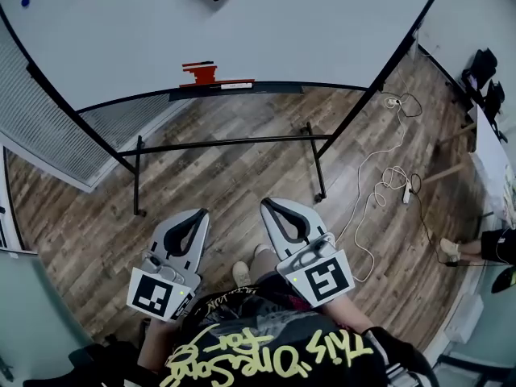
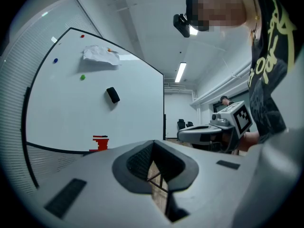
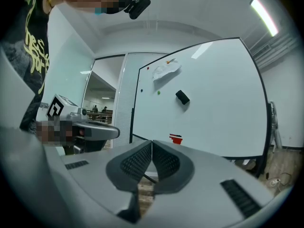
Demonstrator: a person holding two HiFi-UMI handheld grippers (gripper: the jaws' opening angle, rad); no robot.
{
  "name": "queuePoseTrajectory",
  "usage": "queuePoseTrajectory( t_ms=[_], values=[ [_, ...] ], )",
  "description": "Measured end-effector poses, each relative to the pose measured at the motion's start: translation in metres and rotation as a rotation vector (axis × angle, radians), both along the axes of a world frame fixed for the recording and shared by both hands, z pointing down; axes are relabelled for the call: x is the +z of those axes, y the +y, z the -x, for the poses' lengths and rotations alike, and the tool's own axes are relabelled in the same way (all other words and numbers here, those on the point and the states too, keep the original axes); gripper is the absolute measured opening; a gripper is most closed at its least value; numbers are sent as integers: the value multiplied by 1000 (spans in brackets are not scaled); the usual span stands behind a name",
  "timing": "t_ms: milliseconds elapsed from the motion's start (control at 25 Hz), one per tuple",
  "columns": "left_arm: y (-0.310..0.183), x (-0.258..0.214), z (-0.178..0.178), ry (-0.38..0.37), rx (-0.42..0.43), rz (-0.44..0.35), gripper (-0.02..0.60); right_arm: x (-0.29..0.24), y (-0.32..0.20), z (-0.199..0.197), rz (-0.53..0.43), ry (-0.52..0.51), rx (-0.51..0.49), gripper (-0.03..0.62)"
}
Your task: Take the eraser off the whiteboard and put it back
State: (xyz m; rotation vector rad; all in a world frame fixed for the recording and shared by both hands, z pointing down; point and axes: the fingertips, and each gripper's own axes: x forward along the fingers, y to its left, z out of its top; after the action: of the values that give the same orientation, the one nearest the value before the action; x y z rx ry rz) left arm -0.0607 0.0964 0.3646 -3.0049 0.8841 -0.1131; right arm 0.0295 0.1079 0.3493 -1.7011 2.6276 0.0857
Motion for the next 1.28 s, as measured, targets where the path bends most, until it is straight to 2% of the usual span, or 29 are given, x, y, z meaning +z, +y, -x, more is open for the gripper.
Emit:
queuePoseTrajectory(
  t_ms=[480,1280],
  values=[
    [-8,3,-2,5,-4,-2,6,4,-6,-5,9,6,3,11],
    [-110,-10,-16,14,-71,-32,8,-10,-115,-23,-21,5,-56,11]
  ],
)
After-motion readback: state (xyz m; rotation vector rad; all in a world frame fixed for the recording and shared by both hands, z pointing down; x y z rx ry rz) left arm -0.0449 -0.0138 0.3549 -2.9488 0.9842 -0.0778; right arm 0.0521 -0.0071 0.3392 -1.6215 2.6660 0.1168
